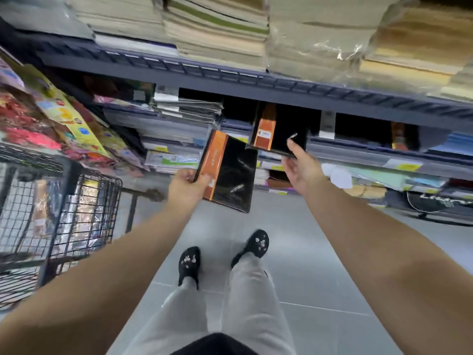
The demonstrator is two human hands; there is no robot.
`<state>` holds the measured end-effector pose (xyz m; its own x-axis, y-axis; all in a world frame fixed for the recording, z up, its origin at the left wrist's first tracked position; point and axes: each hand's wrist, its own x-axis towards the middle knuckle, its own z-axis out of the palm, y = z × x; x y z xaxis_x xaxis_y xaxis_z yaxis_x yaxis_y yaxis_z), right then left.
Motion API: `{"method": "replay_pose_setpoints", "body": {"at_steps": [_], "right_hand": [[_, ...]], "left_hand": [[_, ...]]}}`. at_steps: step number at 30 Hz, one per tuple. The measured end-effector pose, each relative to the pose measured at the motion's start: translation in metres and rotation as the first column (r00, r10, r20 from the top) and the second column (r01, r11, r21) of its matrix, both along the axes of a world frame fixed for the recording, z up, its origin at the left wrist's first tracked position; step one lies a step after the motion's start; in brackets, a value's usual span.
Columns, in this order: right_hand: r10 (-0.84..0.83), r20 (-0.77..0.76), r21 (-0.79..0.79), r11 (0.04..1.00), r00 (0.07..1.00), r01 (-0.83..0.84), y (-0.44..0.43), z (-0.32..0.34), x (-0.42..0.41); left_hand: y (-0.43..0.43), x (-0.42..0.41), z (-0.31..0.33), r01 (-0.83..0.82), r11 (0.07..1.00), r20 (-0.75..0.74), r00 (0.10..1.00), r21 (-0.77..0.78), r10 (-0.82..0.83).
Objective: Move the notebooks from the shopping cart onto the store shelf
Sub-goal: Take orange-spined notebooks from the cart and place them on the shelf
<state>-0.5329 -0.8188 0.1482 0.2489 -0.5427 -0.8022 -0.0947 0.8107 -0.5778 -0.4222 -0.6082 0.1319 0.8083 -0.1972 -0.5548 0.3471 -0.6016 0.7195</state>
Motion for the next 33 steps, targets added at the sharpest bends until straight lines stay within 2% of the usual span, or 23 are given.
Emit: {"method": "replay_pose_setpoints", "body": {"at_steps": [5, 15, 19, 23, 27, 30, 33], "right_hand": [[0.182, 0.053, 0.034, 0.982, 0.982, -0.184, 0.009, -0.024, -0.016], [0.086, 0.023, -0.087, 0.993, 0.996, -0.084, -0.014, -0.030, 0.031], [0.088, -0.099, -0.157, 0.982, 0.991, -0.103, -0.014, -0.028, 0.036], [0.288, -0.229, -0.214, 0.917, 0.930, -0.337, 0.007, -0.025, 0.014], [0.494, -0.306, -0.198, 0.804, 0.814, -0.561, 0.036, -0.025, -0.017], [0.517, -0.226, -0.120, 0.826, 0.825, -0.550, 0.055, -0.016, -0.033], [0.484, -0.136, -0.127, 0.857, 0.865, -0.499, 0.070, -0.009, -0.045]], "left_hand": [[-0.006, -0.013, -0.010, -0.010, 1.000, -0.029, 1.000, 0.005, 0.011], [-0.004, -0.012, -0.009, -0.034, 0.999, -0.089, 0.996, -0.024, 0.031], [-0.001, -0.012, -0.003, -0.026, 0.998, -0.081, 0.996, -0.061, 0.021], [0.011, -0.014, 0.000, -0.018, 0.997, -0.111, 0.994, -0.079, 0.009], [0.021, -0.019, 0.007, 0.027, 0.990, -0.150, 0.988, -0.137, -0.047], [0.023, -0.023, 0.014, 0.050, 0.978, -0.176, 0.981, -0.204, -0.087], [0.013, -0.027, 0.022, 0.087, 0.963, -0.167, 0.977, -0.256, -0.132]]}}
